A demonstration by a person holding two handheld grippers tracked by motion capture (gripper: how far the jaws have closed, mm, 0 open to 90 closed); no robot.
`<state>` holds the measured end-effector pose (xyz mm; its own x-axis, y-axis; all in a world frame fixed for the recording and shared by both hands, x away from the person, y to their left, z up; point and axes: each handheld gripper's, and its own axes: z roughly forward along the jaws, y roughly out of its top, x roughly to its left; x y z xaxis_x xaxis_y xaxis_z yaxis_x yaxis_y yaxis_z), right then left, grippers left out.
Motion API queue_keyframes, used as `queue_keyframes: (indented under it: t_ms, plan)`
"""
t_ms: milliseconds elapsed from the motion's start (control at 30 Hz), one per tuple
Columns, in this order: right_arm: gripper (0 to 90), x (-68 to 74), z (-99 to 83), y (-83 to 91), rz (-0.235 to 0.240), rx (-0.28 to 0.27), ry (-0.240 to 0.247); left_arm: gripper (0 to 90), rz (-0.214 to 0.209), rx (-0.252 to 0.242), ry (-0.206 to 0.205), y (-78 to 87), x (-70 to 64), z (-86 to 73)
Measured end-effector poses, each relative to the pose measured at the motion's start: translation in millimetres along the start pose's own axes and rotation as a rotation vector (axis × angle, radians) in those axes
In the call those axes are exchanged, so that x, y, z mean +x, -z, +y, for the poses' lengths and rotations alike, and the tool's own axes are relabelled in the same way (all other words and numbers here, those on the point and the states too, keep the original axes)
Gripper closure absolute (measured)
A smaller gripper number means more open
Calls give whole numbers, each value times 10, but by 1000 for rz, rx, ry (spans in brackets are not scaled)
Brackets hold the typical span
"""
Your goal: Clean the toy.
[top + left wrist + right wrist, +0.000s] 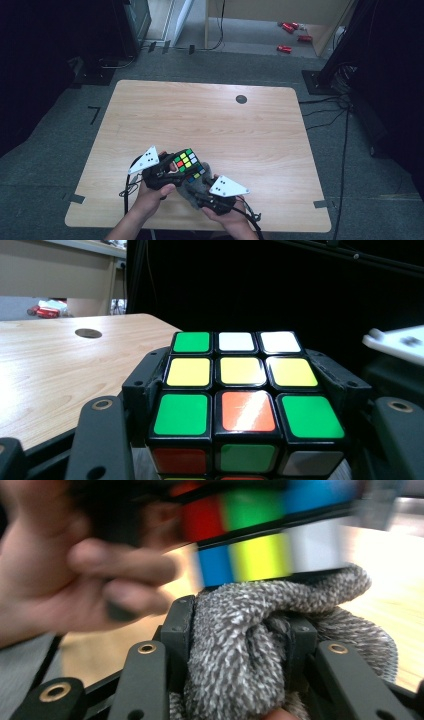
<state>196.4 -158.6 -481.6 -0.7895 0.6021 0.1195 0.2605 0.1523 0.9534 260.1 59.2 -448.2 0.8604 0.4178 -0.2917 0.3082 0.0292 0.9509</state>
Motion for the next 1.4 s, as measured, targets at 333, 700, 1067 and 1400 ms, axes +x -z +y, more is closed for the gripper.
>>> queue_keyframes:
  t_ms: [333, 700, 1067, 1400]
  plan:
    - [578, -633, -37, 315, -302, -2, -141, 345, 30, 1, -2, 35, 52, 5]
    - [549, -1209, -335, 515, -494, 156, -268, 345, 67, 32, -20, 7, 88, -48]
    - [295, -1244, -207, 651, -479, 69, -276, 345, 133, 40, -4, 44, 176, -37]
    - [279, -807, 92, 532, -324, -40, -197, 345, 154, 32, 20, 49, 192, -12]
